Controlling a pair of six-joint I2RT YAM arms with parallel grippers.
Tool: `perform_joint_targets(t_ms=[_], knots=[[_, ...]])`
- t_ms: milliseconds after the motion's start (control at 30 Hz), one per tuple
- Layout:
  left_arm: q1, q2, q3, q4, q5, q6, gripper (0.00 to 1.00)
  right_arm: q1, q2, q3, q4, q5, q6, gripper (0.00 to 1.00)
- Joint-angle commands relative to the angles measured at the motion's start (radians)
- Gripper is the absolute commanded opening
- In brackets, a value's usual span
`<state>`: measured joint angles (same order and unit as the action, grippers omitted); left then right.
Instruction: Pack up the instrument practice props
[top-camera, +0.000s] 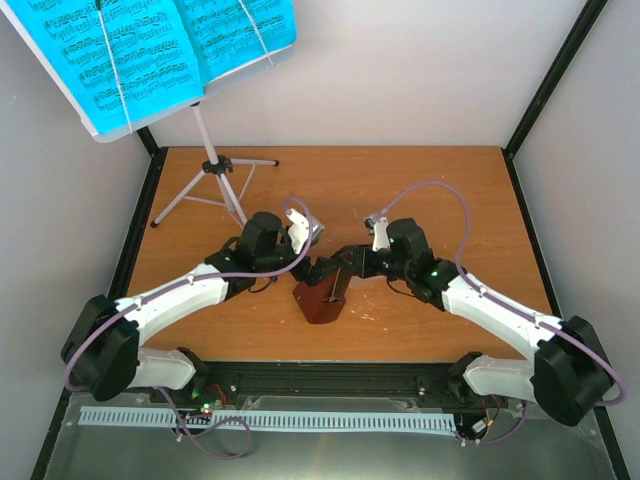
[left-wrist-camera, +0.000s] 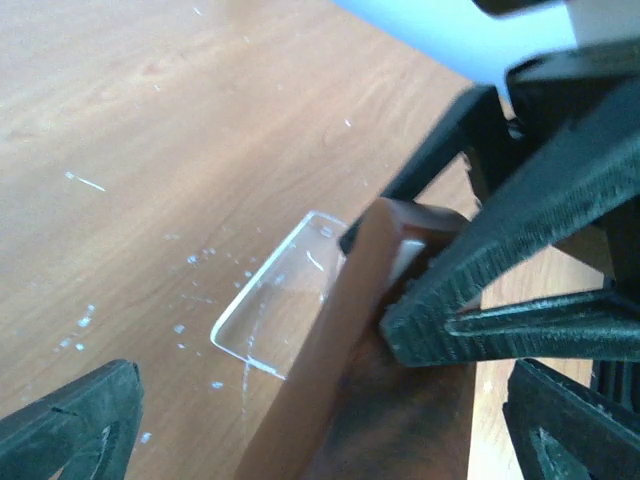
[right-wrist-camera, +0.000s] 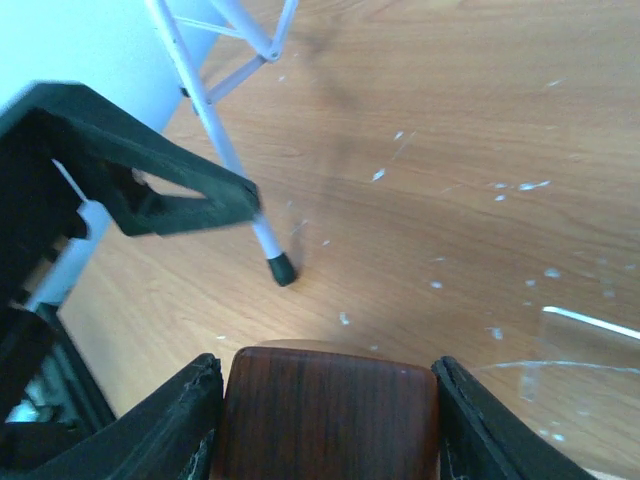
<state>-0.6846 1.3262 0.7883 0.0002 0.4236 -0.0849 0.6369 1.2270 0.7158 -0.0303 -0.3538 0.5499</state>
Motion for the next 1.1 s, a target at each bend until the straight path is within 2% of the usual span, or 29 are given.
perform_joint_targets(t_ms=[0, 200, 467, 667, 833, 967, 1067], knots=[[-0.005, -0.082, 0.001, 0.098, -0.087, -0.066, 0.99, 0.038, -0.098, -0.015, -0.083, 0.199, -0.091, 0.22], [0.032, -0.156, 0.013, 0.092, -0.144, -0.169, 0.99, 0.077, -0.191, -0.05, -0.109, 0.332, -0.129, 0.2], [0.165, -0.269, -0.089, 0.189, 0.074, -0.383, 0.99, 0.218, -0.191, -0.028, -0.137, 0.559, -0.169, 0.2], [0.184, -0.286, -0.098, 0.081, 0.048, -0.494, 1.0, 0.358, -0.132, 0.024, -0.154, 0.753, -0.173, 0.2], [0.185, -0.322, -0.17, 0.06, 0.063, -0.574, 0.99, 0.396, -0.078, 0.052, -0.16, 0.787, -0.146, 0.22], [0.184, -0.35, -0.212, 0.03, 0.044, -0.607, 0.99, 0.418, -0.056, 0.069, -0.157, 0.782, -0.147, 0.31], [0.185, -0.363, -0.224, -0.003, 0.021, -0.61, 0.99, 0.422, -0.063, 0.083, -0.174, 0.78, -0.166, 0.43]])
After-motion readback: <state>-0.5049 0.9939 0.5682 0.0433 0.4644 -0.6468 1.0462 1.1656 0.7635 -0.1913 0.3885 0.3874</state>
